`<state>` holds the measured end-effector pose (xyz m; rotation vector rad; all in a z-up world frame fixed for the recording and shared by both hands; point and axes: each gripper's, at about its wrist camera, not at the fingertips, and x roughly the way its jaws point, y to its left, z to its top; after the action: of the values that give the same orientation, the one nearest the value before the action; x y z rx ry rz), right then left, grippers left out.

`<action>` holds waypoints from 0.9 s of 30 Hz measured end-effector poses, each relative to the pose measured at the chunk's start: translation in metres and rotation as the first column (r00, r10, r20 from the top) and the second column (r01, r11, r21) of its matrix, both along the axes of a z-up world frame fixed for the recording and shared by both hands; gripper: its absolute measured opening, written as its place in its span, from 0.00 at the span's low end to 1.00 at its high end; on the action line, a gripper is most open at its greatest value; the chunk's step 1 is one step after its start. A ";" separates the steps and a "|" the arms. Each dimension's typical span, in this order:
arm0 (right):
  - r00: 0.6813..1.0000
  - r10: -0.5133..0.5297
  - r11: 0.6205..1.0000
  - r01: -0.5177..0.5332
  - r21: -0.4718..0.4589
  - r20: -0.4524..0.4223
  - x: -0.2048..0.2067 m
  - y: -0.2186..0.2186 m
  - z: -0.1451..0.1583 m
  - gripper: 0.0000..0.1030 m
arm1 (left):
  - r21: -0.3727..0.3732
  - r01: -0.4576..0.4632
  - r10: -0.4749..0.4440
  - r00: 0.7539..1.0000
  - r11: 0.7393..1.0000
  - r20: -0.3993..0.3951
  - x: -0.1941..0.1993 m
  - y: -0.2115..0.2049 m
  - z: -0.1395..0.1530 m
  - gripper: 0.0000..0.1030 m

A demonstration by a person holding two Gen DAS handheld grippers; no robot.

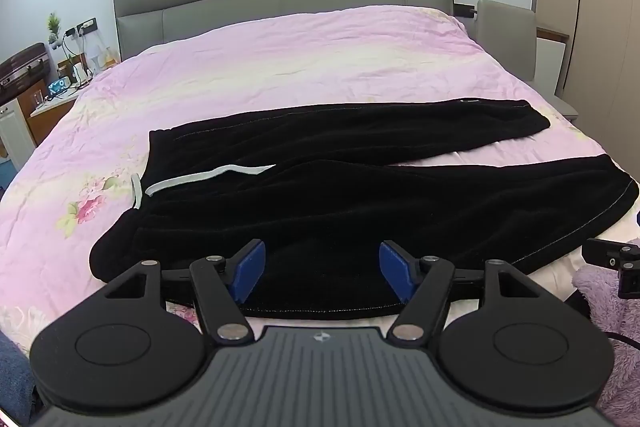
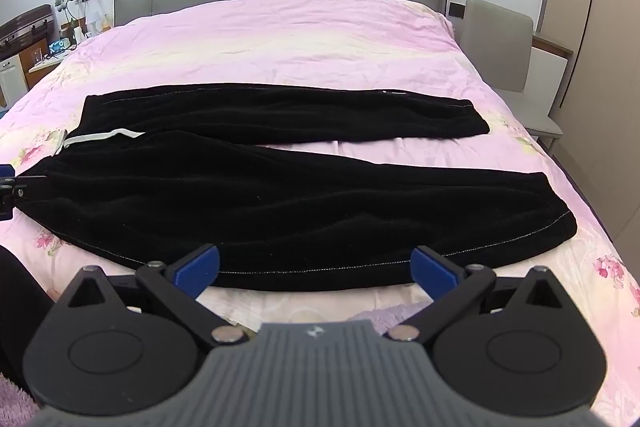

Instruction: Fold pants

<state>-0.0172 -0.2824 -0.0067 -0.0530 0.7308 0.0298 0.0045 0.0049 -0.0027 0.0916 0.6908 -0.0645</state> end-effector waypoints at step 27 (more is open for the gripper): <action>1.000 -0.008 1.000 0.008 0.000 -0.024 0.006 0.002 -0.003 0.95 | -0.001 -0.004 0.004 1.000 1.000 -0.003 0.002 0.003 -0.001 0.76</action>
<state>-0.0111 -0.2802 -0.0101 -0.0496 0.7545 0.0226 0.0066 0.0079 -0.0036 0.0890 0.6937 -0.0610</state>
